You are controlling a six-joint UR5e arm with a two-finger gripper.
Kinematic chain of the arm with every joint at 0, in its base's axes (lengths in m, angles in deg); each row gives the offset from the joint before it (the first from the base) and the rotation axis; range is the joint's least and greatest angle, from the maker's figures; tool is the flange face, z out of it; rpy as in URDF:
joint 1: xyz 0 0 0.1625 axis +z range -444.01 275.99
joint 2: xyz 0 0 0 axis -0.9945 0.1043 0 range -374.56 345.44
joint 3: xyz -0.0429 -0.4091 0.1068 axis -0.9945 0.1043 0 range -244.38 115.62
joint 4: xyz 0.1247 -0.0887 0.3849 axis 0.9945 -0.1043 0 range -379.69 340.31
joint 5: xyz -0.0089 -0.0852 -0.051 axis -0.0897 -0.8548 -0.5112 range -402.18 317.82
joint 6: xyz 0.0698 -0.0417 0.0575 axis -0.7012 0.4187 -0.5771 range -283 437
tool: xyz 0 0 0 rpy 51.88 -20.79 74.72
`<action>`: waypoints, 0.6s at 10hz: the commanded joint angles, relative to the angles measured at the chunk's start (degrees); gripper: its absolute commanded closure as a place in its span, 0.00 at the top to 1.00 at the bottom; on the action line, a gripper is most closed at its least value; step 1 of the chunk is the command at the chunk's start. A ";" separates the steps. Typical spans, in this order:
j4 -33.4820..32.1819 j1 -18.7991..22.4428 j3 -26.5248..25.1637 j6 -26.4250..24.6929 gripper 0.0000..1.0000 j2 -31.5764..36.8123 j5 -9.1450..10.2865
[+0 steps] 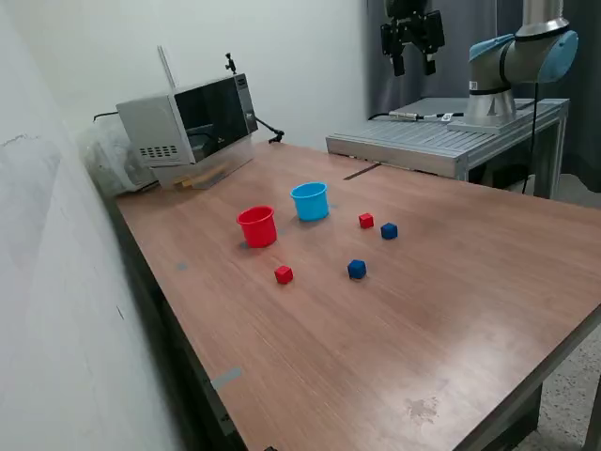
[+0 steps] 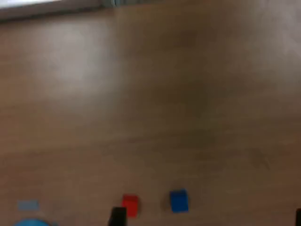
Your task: Place red objects in the red bin, and blue objects in the blue bin.
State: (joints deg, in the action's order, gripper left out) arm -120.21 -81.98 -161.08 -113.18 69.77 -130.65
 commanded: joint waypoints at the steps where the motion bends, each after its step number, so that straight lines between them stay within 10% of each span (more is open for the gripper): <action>1: -9.30 0.95 0.81 2.44 1.00 -6.43 0.23; 3: -13.28 0.87 1.33 5.17 1.00 -12.84 4.59; 6: -20.39 0.95 1.60 5.18 1.00 -19.44 5.15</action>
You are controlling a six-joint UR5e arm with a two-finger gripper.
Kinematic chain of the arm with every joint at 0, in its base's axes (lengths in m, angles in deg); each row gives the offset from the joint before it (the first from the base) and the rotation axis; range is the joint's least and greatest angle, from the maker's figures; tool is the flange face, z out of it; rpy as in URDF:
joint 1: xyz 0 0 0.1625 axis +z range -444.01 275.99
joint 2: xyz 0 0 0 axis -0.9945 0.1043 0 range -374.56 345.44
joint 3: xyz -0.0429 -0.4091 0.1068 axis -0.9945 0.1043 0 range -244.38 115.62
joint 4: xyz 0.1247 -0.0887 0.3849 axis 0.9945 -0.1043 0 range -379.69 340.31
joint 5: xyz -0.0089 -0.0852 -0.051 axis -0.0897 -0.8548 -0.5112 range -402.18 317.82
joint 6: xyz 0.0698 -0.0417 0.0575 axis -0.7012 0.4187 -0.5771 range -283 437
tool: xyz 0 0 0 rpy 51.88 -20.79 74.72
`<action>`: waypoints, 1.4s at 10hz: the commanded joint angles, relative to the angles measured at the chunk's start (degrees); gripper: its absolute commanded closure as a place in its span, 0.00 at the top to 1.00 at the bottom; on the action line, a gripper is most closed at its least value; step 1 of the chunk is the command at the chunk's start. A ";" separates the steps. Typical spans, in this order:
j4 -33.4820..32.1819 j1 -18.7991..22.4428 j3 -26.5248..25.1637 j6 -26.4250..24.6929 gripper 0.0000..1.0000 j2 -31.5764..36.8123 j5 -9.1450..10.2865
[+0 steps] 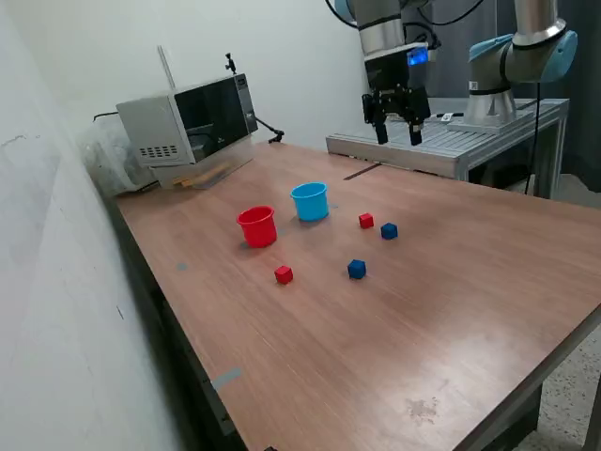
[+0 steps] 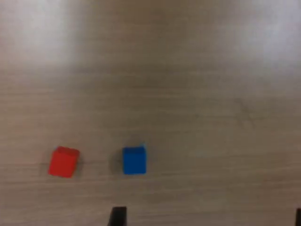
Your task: Place red objects in the red bin, and blue objects in the blue bin.
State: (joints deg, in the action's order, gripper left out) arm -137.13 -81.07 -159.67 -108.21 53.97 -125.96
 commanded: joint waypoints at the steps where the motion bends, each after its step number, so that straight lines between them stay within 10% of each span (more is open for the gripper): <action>1: -5.49 0.22 0.01 0.20 1.00 -6.10 0.46; 14: -12.36 -0.66 -0.08 0.47 1.00 -17.11 -3.93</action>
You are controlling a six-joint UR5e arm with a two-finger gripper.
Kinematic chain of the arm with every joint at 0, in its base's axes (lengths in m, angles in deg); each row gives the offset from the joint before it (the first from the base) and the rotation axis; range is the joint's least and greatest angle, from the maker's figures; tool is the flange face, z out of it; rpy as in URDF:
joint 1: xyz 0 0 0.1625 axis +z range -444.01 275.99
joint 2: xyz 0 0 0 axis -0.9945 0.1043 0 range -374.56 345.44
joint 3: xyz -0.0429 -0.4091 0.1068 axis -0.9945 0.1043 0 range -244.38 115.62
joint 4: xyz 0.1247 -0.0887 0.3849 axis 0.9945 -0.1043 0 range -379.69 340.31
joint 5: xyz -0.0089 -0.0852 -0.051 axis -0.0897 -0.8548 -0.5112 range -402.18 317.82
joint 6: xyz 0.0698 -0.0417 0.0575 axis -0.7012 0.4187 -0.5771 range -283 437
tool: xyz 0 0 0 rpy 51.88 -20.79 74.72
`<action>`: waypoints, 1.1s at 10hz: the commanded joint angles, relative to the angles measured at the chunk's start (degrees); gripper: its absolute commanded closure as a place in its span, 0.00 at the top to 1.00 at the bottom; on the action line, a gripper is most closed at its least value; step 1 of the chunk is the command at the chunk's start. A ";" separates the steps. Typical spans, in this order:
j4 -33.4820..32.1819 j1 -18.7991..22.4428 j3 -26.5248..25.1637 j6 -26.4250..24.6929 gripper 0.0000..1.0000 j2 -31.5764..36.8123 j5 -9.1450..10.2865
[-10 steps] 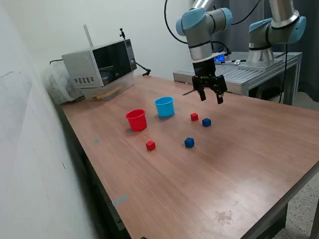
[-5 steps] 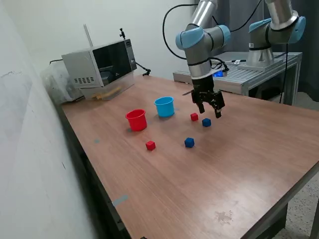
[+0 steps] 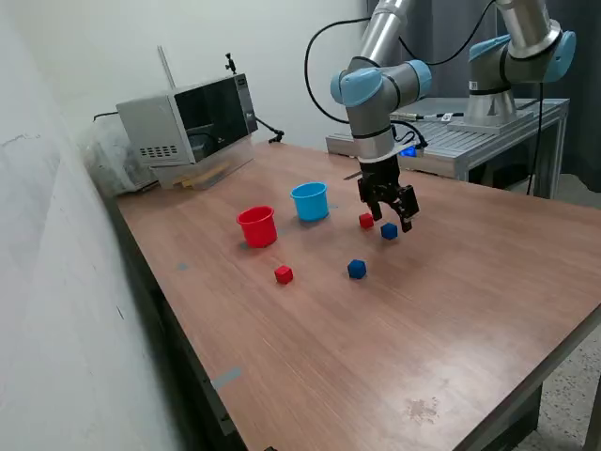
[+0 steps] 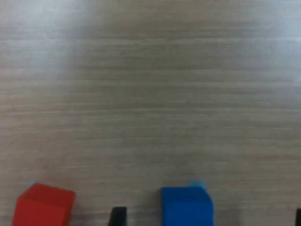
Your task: Place red objects in the red bin, and blue objects in the blue bin.
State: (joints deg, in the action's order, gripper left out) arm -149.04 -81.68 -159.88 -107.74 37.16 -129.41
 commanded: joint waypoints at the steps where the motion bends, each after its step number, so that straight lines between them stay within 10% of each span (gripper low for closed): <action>1: -0.89 -0.05 0.13 0.00 1.00 -0.31 -0.49; 2: -0.90 -0.05 0.31 0.00 1.00 -0.39 -0.49; 3: -0.90 -0.05 0.57 0.00 0.00 -1.35 -0.66; 11: -0.37 -2.59 2.06 -0.53 0.00 5.38 -4.71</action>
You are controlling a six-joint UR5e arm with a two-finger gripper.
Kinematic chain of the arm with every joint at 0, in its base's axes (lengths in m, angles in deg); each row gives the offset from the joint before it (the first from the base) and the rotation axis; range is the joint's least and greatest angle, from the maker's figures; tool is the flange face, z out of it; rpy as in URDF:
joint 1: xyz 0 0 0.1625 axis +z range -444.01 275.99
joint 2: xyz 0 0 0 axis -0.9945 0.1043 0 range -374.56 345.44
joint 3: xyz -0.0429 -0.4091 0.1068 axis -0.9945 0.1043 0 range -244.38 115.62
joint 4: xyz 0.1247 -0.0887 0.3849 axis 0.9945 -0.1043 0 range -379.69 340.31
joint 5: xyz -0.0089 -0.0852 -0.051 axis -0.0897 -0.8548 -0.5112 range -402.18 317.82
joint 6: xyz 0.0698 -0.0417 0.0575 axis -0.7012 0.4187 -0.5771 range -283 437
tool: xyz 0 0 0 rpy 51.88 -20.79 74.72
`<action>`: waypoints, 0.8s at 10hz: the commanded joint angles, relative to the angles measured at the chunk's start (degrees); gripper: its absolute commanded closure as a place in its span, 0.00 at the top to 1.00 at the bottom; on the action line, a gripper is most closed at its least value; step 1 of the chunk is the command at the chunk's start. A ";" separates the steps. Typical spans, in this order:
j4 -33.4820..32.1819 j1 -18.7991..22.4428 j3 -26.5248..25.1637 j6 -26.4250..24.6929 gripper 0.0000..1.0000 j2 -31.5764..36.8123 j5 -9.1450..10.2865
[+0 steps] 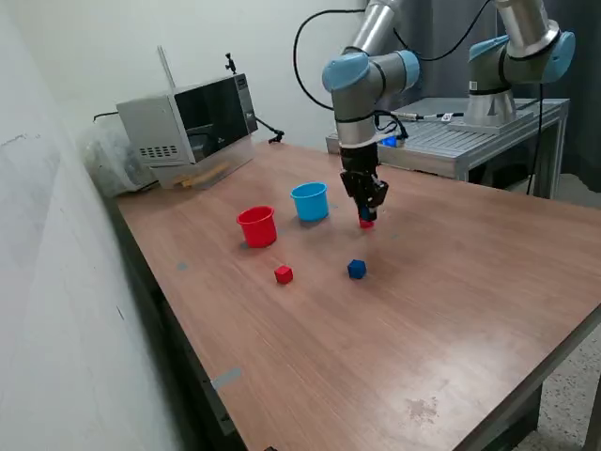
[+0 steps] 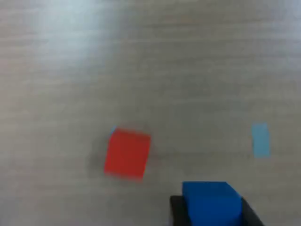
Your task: Place red objects in the red bin, and blue objects in the blue bin.
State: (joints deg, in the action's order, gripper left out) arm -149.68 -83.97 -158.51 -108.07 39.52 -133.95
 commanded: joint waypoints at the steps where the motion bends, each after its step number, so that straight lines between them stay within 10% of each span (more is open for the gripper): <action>1: 1.13 -1.70 1.92 -0.28 0.00 5.05 -0.07; 8: 3.43 -14.98 5.97 -1.60 0.00 5.87 -0.95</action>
State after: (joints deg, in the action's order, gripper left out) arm -146.39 -96.96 -152.43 -109.60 45.68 -134.45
